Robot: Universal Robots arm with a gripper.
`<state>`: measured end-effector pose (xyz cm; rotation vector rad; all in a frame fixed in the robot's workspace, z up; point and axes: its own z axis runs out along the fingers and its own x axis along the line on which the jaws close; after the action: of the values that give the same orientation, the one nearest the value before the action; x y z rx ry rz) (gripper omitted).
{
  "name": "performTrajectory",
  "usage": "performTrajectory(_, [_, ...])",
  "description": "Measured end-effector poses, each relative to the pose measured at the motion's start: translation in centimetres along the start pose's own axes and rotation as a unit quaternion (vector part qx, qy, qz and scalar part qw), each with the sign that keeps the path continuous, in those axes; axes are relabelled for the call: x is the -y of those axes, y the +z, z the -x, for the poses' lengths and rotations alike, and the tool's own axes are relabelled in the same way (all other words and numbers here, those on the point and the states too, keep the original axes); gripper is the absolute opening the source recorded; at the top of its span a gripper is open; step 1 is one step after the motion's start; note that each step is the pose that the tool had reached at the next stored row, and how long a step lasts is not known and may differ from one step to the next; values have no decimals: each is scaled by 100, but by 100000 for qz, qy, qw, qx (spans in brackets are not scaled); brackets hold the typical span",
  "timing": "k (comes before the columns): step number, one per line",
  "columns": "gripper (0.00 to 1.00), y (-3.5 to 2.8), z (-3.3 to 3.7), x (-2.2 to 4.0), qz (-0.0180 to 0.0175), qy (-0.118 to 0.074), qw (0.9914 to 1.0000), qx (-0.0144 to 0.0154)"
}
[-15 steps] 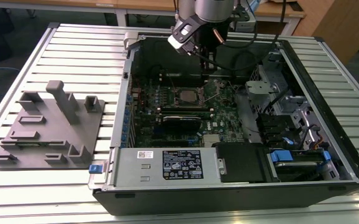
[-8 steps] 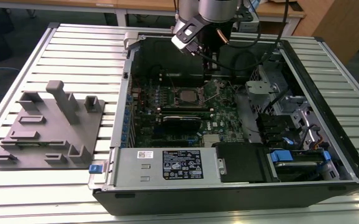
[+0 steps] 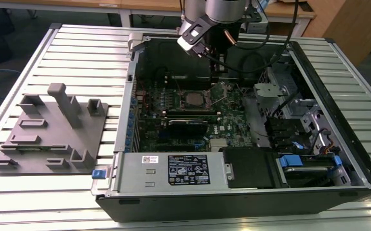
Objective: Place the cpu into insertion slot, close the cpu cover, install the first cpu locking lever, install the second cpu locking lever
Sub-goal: 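Close the cpu cover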
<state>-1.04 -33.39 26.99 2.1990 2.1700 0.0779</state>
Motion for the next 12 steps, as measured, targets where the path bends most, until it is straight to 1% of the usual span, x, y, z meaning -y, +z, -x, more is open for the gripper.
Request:
performTrajectory(4, [10, 0, 0, -2, 0, -6, 100000, -2])
performTrajectory(6, [10, 2, 0, -17, 1, -7, 100000, -4])
performTrajectory(12, [10, 10, -2, -120, 1, -6, 100000, -3])
